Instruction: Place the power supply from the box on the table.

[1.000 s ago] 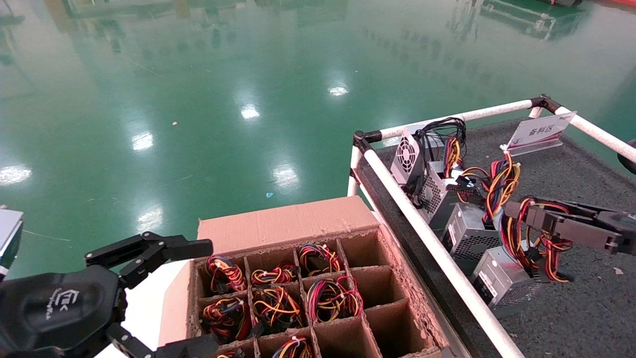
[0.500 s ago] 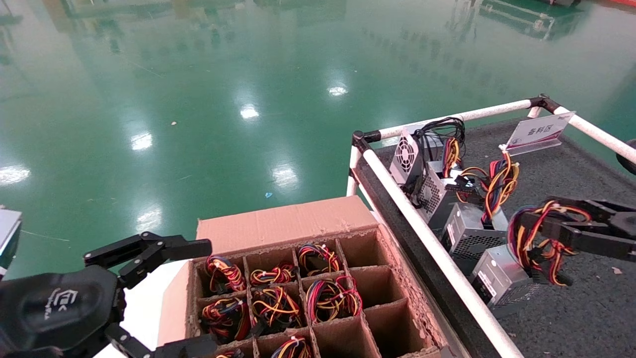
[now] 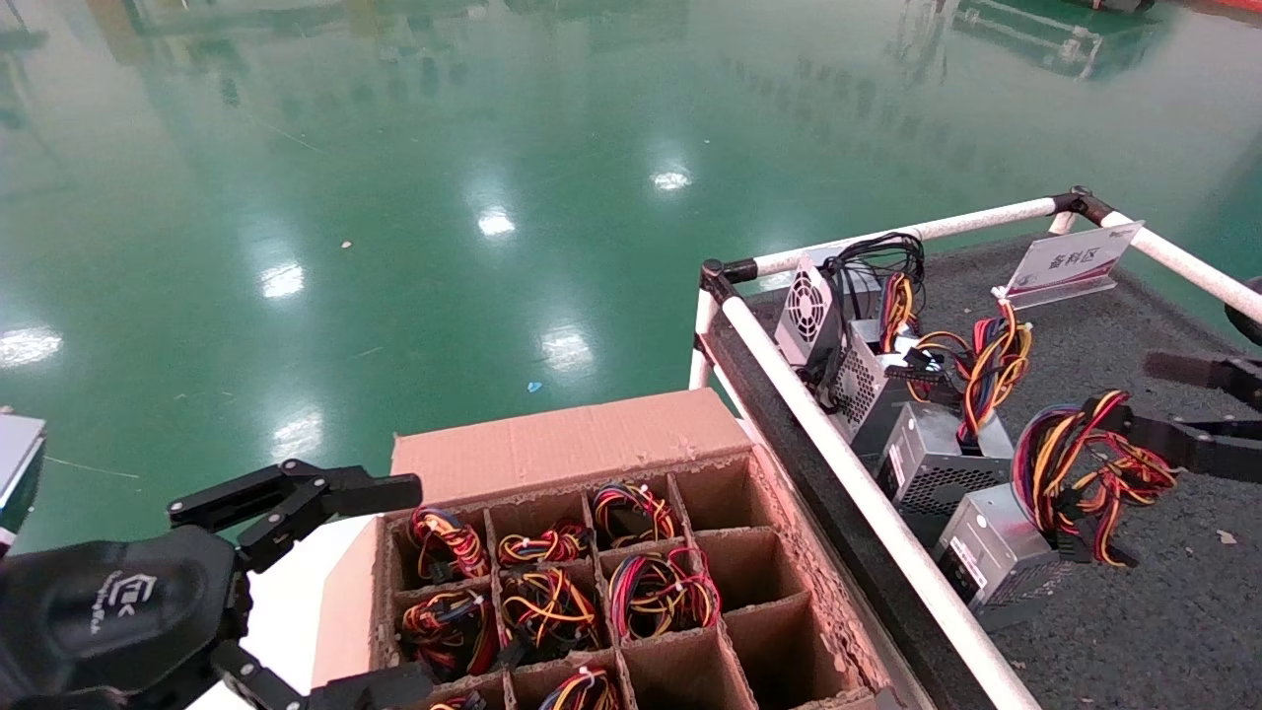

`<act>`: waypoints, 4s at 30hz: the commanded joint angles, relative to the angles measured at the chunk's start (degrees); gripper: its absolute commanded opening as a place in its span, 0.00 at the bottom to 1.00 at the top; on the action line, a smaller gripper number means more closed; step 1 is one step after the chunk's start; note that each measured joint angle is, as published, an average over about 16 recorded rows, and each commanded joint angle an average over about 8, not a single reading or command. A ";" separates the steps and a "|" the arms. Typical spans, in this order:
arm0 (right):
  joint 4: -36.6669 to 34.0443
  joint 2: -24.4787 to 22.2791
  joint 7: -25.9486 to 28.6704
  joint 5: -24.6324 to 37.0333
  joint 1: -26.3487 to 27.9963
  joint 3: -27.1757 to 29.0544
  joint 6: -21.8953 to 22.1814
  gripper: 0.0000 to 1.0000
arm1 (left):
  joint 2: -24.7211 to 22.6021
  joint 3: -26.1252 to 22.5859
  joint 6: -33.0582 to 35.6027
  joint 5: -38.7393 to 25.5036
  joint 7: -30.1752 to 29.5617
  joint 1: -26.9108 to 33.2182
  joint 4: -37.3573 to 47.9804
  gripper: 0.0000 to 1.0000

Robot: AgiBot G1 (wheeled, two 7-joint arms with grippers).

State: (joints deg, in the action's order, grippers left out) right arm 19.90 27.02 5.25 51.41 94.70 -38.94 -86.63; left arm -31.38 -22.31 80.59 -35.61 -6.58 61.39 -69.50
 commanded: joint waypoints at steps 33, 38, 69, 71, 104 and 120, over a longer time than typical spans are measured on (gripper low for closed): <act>-0.36 1.69 4.16 0.25 4.44 1.47 -3.40 1.00 | 0.00 0.00 -0.02 0.01 0.00 -0.02 0.02 1.00; 4.69 2.28 4.28 -0.67 0.93 3.47 -3.00 1.00 | 0.00 0.00 -0.02 0.01 0.00 -0.02 0.02 1.00; 35.86 5.92 5.06 -6.32 -20.74 15.84 -0.50 1.00 | 0.00 0.00 -0.02 0.01 0.00 -0.01 0.02 1.00; 37.88 6.15 5.11 -6.68 -22.15 16.65 -0.33 1.00 | 0.00 0.00 -0.02 0.01 0.00 -0.01 0.02 1.00; 54.32 8.09 5.53 -9.79 -33.63 23.24 1.03 1.00 | 0.01 0.01 -0.04 0.02 0.01 -0.03 0.03 1.00; 53.66 8.01 5.50 -9.60 -33.15 22.94 0.96 1.00 | 0.01 0.01 -0.03 0.02 0.01 -0.03 0.03 1.00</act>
State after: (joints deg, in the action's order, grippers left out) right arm 73.57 35.03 10.75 41.80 61.54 -15.99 -85.67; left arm -31.36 -22.31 80.56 -35.59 -6.58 61.36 -69.47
